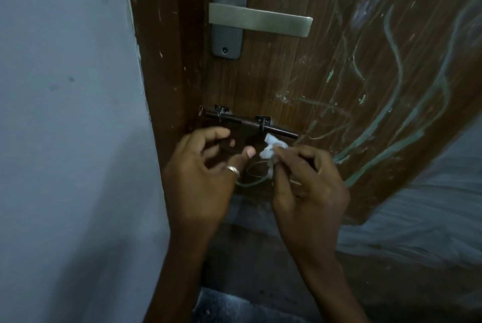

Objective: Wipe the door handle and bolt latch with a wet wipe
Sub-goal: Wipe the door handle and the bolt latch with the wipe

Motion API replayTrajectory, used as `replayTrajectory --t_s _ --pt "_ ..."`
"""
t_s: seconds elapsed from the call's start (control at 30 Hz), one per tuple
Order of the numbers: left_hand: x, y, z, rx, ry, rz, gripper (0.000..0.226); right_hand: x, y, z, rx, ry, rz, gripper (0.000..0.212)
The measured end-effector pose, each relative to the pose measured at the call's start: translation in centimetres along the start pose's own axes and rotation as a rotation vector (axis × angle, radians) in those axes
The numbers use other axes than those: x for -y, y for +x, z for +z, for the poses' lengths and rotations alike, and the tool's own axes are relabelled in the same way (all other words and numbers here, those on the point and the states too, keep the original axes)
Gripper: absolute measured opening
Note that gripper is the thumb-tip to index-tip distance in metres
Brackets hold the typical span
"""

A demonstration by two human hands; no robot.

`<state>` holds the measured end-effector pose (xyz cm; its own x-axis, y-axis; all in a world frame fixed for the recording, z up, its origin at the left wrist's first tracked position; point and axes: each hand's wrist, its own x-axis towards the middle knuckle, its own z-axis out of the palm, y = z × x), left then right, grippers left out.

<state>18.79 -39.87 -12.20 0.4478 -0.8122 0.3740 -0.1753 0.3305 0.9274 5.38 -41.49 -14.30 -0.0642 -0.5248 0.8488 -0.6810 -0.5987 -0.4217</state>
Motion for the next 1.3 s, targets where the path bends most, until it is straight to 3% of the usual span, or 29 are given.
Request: replayTrajectory --t_s 0.13,0.3,0.43,0.57,0.67,0.9,1.3 --pt "2.2 -1.7 0.5 -0.040 -0.262 -0.259 0.044 0.1 1.9 0.0 -0.025 0.035 0.049 0.019" --pt "4.6 -1.7 1.5 -0.090 -0.336 -0.339 0.026 0.3 5.4 0.9 0.133 -0.033 -0.013 0.017" --pt "5.6 -0.8 2.1 -0.080 -0.327 -0.365 0.025 1.2 6.8 3.8 0.341 -0.199 -0.181 0.014" --pt "6.0 0.0 2.4 -0.054 -0.297 -0.390 0.026 2.1 6.6 4.5 0.441 -0.370 -0.254 0.015" --pt "6.2 0.4 2.6 -0.047 -0.330 -0.410 0.023 2.0 7.3 3.0 0.449 -0.380 -0.241 0.008" --pt "6.7 0.0 2.7 -0.061 -0.340 -0.393 0.023 3.8 9.8 5.8 0.568 -0.373 -0.290 0.013" --pt "6.4 -0.3 2.5 -0.068 -0.334 -0.408 0.027 5.1 8.8 4.6 0.611 -0.472 -0.253 0.020"
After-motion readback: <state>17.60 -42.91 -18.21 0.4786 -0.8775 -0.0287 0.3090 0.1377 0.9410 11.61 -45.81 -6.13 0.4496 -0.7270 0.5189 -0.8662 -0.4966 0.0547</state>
